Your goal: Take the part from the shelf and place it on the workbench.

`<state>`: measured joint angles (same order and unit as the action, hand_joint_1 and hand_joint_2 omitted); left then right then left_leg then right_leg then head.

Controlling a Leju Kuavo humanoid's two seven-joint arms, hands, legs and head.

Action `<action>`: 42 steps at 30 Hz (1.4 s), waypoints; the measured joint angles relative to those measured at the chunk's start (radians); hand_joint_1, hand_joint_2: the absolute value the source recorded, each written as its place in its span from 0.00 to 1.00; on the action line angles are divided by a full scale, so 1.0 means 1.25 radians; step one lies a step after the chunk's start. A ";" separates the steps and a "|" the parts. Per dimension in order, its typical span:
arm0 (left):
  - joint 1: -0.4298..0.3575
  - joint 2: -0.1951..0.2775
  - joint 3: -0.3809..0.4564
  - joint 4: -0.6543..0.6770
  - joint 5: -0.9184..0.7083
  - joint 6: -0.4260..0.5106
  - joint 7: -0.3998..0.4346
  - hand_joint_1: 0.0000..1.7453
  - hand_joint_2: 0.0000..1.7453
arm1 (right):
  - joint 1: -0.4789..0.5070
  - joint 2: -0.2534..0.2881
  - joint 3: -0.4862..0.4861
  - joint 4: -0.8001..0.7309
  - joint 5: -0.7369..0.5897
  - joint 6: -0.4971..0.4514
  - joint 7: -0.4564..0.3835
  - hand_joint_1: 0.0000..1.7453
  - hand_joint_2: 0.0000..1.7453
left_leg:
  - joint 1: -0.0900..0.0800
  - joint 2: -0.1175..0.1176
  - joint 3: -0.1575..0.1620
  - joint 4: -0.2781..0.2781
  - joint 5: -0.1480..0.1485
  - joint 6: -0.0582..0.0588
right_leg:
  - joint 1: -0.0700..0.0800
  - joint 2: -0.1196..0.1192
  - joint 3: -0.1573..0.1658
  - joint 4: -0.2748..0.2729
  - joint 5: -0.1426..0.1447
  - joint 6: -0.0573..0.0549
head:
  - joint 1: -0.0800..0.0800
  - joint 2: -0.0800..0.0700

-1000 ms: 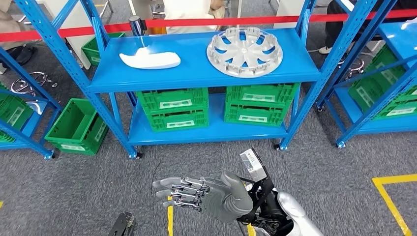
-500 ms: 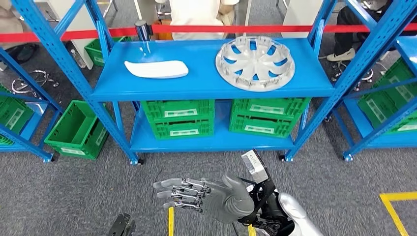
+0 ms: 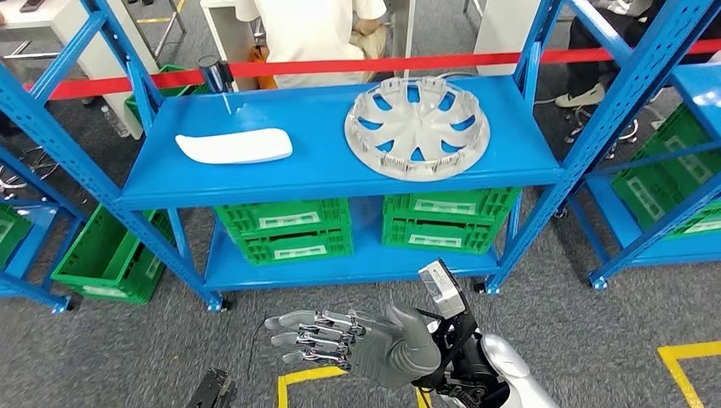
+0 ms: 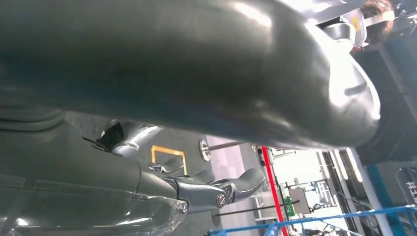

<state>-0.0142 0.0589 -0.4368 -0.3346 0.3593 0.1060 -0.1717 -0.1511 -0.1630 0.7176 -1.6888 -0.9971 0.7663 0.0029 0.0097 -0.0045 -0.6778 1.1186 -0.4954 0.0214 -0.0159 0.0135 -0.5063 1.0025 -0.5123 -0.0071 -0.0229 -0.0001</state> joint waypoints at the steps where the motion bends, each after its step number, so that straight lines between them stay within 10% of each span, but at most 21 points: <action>1: 0.001 0.002 0.000 0.000 0.000 0.000 0.000 0.00 0.00 | 0.000 0.000 0.000 0.000 0.000 0.000 -0.001 0.00 0.00 | -0.007 -0.002 0.005 -0.037 0.042 0.013 | 0.002 0.002 0.010 -0.002 -0.008 0.002 | 0.002 0.000; 3: 0.004 0.006 -0.001 0.001 0.000 0.001 0.000 0.00 0.00 | 0.001 0.001 0.000 0.001 -0.001 0.002 -0.004 0.00 0.00 | -0.023 -0.007 0.012 -0.081 0.086 0.032 | 0.003 0.006 0.022 -0.006 -0.018 0.009 | 0.004 0.000; 7: 0.003 0.009 -0.002 -0.001 0.000 0.002 -0.001 0.00 0.00 | 0.002 0.000 -0.001 0.000 -0.002 0.009 -0.006 0.00 0.00 | -0.024 -0.010 0.059 -0.112 0.073 0.043 | 0.004 0.003 0.020 0.033 -0.023 0.021 | 0.002 0.000; 12: 0.001 0.003 -0.008 -0.001 0.000 0.002 -0.001 0.00 0.00 | 0.005 -0.006 -0.002 0.000 -0.002 0.010 -0.006 0.00 0.00 | -0.021 -0.013 0.100 -0.117 0.042 0.045 | -0.002 0.000 -0.137 0.222 -0.079 0.024 | 0.004 0.000; 16: 0.002 0.000 -0.012 -0.002 0.000 0.002 -0.001 0.00 0.00 | 0.006 -0.008 -0.003 0.001 -0.002 0.013 -0.007 0.00 0.00 | -0.019 -0.017 0.143 -0.114 0.003 0.029 | -0.010 -0.008 -0.117 0.061 0.024 0.060 | 0.005 0.000; 18: 0.001 0.000 -0.013 -0.002 0.000 0.002 0.000 0.00 0.00 | 0.007 -0.009 -0.004 0.001 -0.002 0.014 -0.007 0.00 0.00 | -0.020 -0.016 0.156 -0.111 -0.016 0.018 | -0.008 -0.013 -0.100 0.011 0.063 0.047 | 0.005 0.000; 22: -0.001 0.002 -0.014 -0.004 -0.001 0.002 0.000 0.00 0.00 | 0.007 -0.006 -0.005 0.000 -0.002 0.016 -0.008 0.00 0.00 | -0.015 -0.010 0.156 -0.071 -0.031 0.001 | -0.010 -0.009 -0.072 0.006 0.058 0.003 | 0.002 0.000; 27: -0.001 0.001 -0.016 -0.005 -0.001 0.002 0.001 0.00 0.00 | 0.008 -0.004 -0.005 0.000 -0.002 0.017 -0.008 0.00 0.00 | -0.002 -0.002 0.002 0.127 -0.100 -0.022 | -0.007 -0.007 -0.040 0.005 0.030 -0.008 | 0.000 0.000; 29: -0.001 0.001 -0.017 -0.005 -0.002 0.002 0.001 0.00 0.00 | 0.007 -0.004 -0.005 0.000 -0.002 0.017 -0.008 0.00 0.00 | -0.001 -0.001 -0.010 0.087 -0.076 -0.017 | -0.004 -0.006 -0.020 0.005 0.015 -0.006 | 0.000 0.000; 33: 0.000 0.009 -0.020 -0.005 -0.003 0.003 0.001 0.00 0.00 | 0.005 0.001 -0.005 0.000 -0.002 0.017 -0.009 0.00 0.00 | -0.020 -0.002 0.035 -0.079 0.063 0.025 | -0.003 -0.002 0.009 -0.005 -0.012 0.003 | 0.002 0.000; 38: -0.002 0.011 -0.021 -0.008 -0.003 0.004 0.002 0.00 0.00 | 0.001 0.004 -0.006 -0.004 -0.001 0.018 -0.010 0.00 0.00 | -0.022 -0.011 0.094 -0.130 0.061 0.046 | -0.001 -0.004 0.016 0.038 -0.011 0.024 | 0.002 0.000; 42: -0.002 0.006 -0.022 -0.009 -0.003 0.004 0.001 0.00 0.00 | 0.004 0.000 -0.007 -0.005 0.000 0.019 -0.009 0.00 0.00 | -0.021 -0.013 0.120 -0.132 0.036 0.047 | -0.003 -0.005 -0.106 0.198 -0.062 0.022 | 0.005 0.000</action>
<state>-0.0173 0.0669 -0.4644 -0.3460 0.3559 0.1113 -0.1699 -0.1461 -0.1628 0.7094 -1.6946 -0.9977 0.7897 -0.0088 -0.0164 -0.0207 -0.5279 0.9531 -0.4500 0.0799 -0.0197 0.0069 -0.6383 1.2496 -0.5898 0.0210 -0.0165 -0.0003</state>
